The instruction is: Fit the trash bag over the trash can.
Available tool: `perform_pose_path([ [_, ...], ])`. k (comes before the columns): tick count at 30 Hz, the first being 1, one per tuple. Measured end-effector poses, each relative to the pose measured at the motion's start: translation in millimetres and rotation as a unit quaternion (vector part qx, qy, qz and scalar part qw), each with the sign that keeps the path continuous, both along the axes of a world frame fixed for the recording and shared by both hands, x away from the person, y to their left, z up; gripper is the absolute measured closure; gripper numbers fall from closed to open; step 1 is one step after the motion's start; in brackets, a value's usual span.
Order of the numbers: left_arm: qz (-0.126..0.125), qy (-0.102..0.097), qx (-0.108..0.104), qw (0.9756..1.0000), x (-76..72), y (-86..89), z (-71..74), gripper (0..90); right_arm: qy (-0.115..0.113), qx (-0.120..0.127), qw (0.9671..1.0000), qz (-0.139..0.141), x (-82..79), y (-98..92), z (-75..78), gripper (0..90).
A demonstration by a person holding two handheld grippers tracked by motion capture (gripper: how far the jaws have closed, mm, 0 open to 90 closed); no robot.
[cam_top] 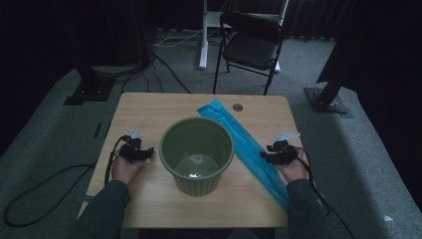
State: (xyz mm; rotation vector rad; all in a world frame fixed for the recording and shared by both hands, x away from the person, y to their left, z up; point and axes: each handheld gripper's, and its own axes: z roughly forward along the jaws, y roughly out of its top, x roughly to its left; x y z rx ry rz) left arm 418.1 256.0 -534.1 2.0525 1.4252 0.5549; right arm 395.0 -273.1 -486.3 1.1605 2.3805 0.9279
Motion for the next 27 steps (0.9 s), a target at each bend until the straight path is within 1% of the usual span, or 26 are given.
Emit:
perform_pose_path([
  [3, 0.0, 0.0, 0.0, 1.0, -0.1, 0.0, 0.0, 37.7, -0.004, 0.002, 1.0, 0.006, -0.8, 4.6, 2.6, 52.8],
  [5, 0.0, 0.001, 0.0, 1.0, -0.1, -0.2, 0.3, 38.0, -0.004, 0.009, 0.9999, 0.014, -0.7, 9.2, 4.6, 52.8],
  [6, 0.0, 0.001, 0.0, 1.0, -0.1, -0.3, 0.4, 38.8, -0.002, 0.01, 0.9997, 0.02, -0.8, 14.5, 6.3, 53.4],
  [7, -0.002, 0.002, 0.001, 1.0, -0.2, -0.4, 0.6, 38.8, -0.002, 0.01, 0.9997, 0.02, -0.8, 14.5, 6.3, 53.4],
  [9, -0.004, 0.003, 0.001, 1.0, -0.3, -0.3, 0.9, 39.9, -0.004, 0.008, 0.9995, 0.03, -1.1, 23.2, 9.2, 54.1],
  [10, -0.005, 0.003, 0.001, 1.0, -0.2, -0.3, 0.9, 39.9, -0.004, 0.008, 0.9995, 0.03, -1.1, 23.2, 9.2, 54.1],
  [13, -0.006, 0.003, 0.001, 1.0, -0.2, -0.2, 1.0, 40.1, -0.007, 0.011, 0.999, 0.042, -0.6, 31.0, 13.2, 54.8],
  [14, -0.006, 0.003, 0.001, 1.0, -0.1, -0.2, 1.0, 40.1, -0.006, 0.007, 0.9988, 0.048, 0.9, 36.3, 15.0, 55.3],
  [15, -0.006, 0.004, 0.002, 1.0, -0.1, -0.4, 1.1, 40.1, -0.006, 0.007, 0.9988, 0.048, 0.9, 36.3, 15.0, 55.3],
  [16, -0.006, 0.004, 0.002, 1.0, -0.1, -0.5, 1.2, 40.4, -0.004, 0.006, 0.9986, 0.053, 3.6, 42.0, 16.0, 55.8],
  [17, -0.006, 0.004, 0.002, 1.0, -0.1, -0.6, 1.3, 40.4, -0.004, 0.006, 0.9986, 0.053, 3.6, 42.0, 16.0, 55.8],
  [19, -0.006, 0.005, 0.003, 1.0, 0.1, -0.7, 1.3, 40.4, -0.002, 0.004, 0.9984, 0.056, 7.3, 48.8, 16.2, 55.8],
  [20, -0.006, 0.004, 0.002, 1.0, 0.1, -0.7, 1.3, 40.4, 0.001, 0.001, 0.9983, 0.058, 11.9, 56.0, 14.9, 55.7],
  [21, -0.006, 0.005, 0.002, 1.0, 0.0, -0.7, 1.3, 40.4, 0.001, 0.001, 0.9983, 0.058, 11.9, 56.0, 14.9, 55.7],
  [22, -0.006, 0.004, 0.002, 1.0, 0.0, -0.7, 1.3, 40.4, 0.004, -0.005, 0.9982, 0.06, 16.7, 63.7, 11.9, 55.7],
  [24, -0.006, 0.004, 0.002, 1.0, 0.0, -0.6, 1.3, 40.4, 0.004, -0.015, 0.9981, 0.059, 22.0, 71.1, 8.2, 55.6],
  [27, -0.008, 0.004, 0.002, 1.0, 0.1, -0.5, 1.2, 40.4, 0.008, -0.019, 0.9983, 0.055, 30.2, 80.1, 3.6, 55.4],
])
